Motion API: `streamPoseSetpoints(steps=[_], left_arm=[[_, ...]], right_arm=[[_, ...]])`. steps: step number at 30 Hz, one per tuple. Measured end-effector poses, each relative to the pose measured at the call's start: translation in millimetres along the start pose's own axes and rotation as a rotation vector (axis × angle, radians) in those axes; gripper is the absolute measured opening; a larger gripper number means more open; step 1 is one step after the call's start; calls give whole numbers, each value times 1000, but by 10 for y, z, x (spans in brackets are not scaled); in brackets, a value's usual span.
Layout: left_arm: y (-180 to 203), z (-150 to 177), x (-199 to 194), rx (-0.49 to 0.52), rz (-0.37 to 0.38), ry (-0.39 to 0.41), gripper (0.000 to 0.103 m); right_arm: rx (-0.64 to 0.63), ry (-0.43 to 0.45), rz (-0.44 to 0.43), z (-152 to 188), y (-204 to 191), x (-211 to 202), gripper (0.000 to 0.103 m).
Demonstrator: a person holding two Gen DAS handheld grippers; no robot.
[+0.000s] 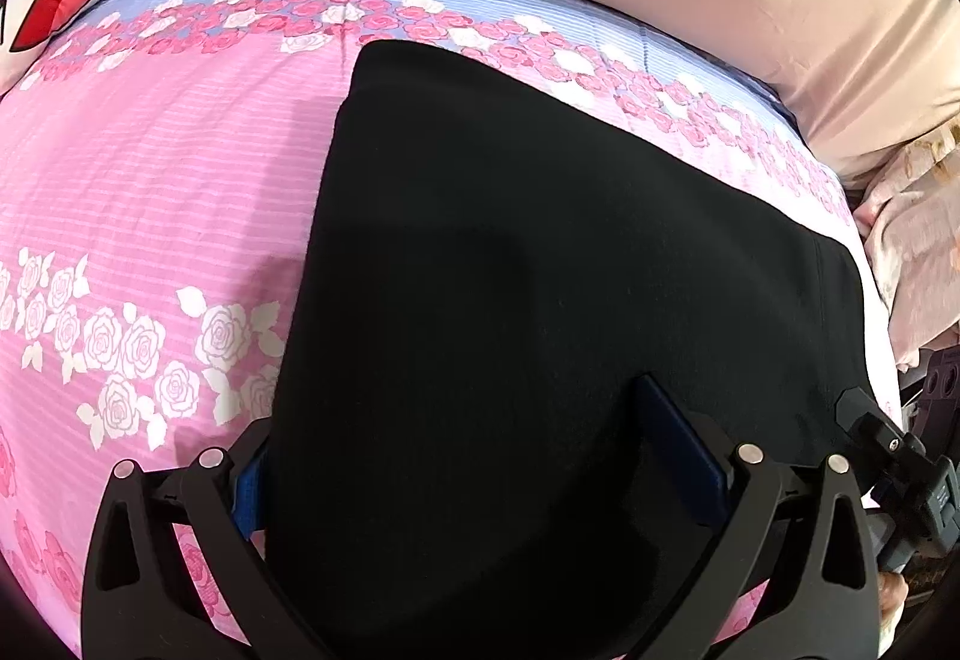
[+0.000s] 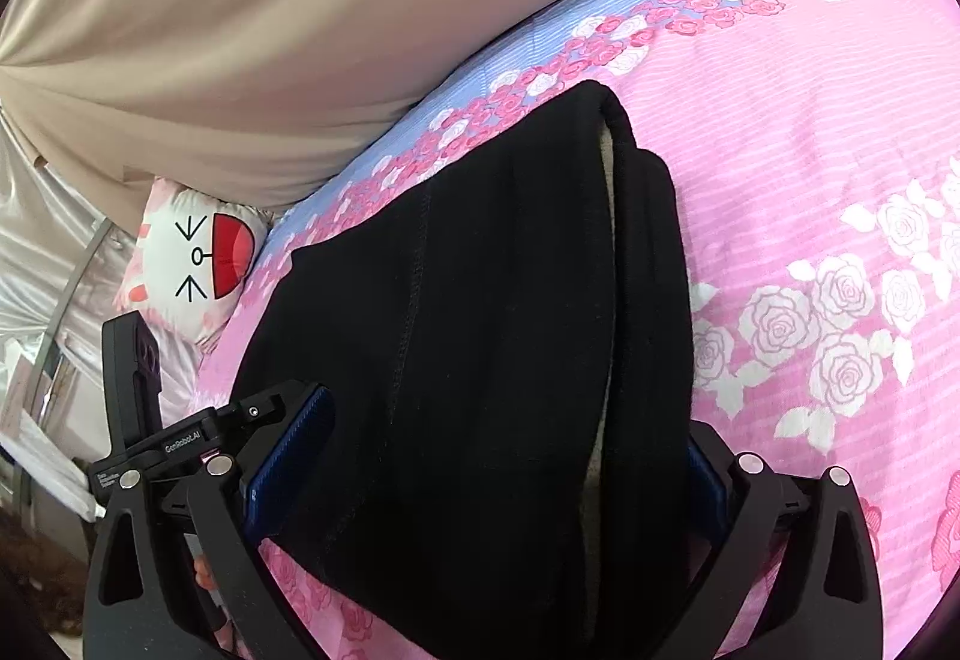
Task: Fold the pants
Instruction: 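Lift the folded pants off the sheet with both grippers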
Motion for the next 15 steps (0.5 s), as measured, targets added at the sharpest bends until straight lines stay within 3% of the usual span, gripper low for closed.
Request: streamPoseSetpoints(steps=[3,4,5,7,9,11,15], left_arm=[[-13,-16,-4,-17,6,-9,98],[-25,-23,-11,-28,9,-10,97],[-34,-26,-12,-33,10,-12,94],[-42,-28,-42,-33,12,-10,86],[-56,-30,-116,-31,12,3,71],[-72,-36,-231,-19,21,20,41],[-104,-29,-357,-23,90,10,35]], right_arm=[[22,22,31,-5,26,-34,81],[29,25,54,-5,57,-53,60],[40,18,37,2,76,-54,53],[82,21,2,12,102,-67,49],[72,26,10,14,62,-80,46],[59,34,11,6,-16,-114,43],[67,48,-34,1,-151,-201,40]])
Point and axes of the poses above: each gripper's, at about its wrist camera, not at the fingertips, and x roughly the way its jaws point, y to its right, z to its underside, the point moved 6 cm from there along x, roughly the way its jaws point, and after that the axes turned 12 degrees about -z, right-handed, at the moved point
